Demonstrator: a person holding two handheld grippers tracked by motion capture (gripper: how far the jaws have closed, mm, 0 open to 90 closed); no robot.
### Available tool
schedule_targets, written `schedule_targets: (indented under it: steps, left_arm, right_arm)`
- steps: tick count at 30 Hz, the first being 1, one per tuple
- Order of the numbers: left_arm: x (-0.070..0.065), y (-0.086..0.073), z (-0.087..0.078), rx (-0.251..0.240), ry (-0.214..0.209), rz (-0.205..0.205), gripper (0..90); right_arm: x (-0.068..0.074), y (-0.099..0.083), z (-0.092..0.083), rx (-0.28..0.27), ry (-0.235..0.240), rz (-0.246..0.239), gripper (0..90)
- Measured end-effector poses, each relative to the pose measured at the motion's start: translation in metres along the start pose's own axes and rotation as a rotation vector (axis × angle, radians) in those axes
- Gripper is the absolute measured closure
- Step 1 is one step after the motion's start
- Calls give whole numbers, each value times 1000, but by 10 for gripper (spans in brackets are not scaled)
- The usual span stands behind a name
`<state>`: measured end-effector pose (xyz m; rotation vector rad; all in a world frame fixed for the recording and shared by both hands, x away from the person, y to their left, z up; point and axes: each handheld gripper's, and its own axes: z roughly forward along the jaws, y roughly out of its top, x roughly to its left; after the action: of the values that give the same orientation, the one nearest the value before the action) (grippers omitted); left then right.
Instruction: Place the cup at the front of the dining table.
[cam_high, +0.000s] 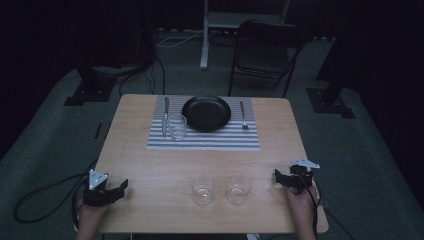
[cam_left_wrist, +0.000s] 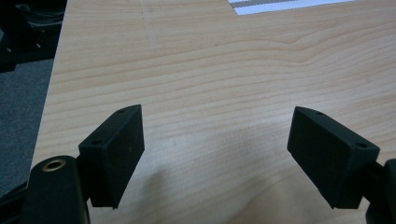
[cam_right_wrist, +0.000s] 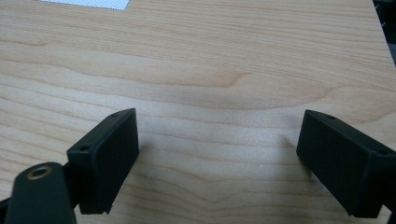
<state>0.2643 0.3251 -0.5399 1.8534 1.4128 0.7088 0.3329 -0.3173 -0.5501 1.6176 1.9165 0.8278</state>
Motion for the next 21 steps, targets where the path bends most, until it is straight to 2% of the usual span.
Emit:
schedule_targets:
  steps: [8,14,21]
  left_arm:
    - [1,-3,-3,5,21,-19,195]
    - [1,-6,-5,24,51,5,195]
    - [4,-7,-8,18,78,-27,195]
  right_arm:
    - [0,0,0,0,0,-1,125]
    - [0,0,0,0,0,-1,125]
    - [0,0,0,0,0,-1,125]
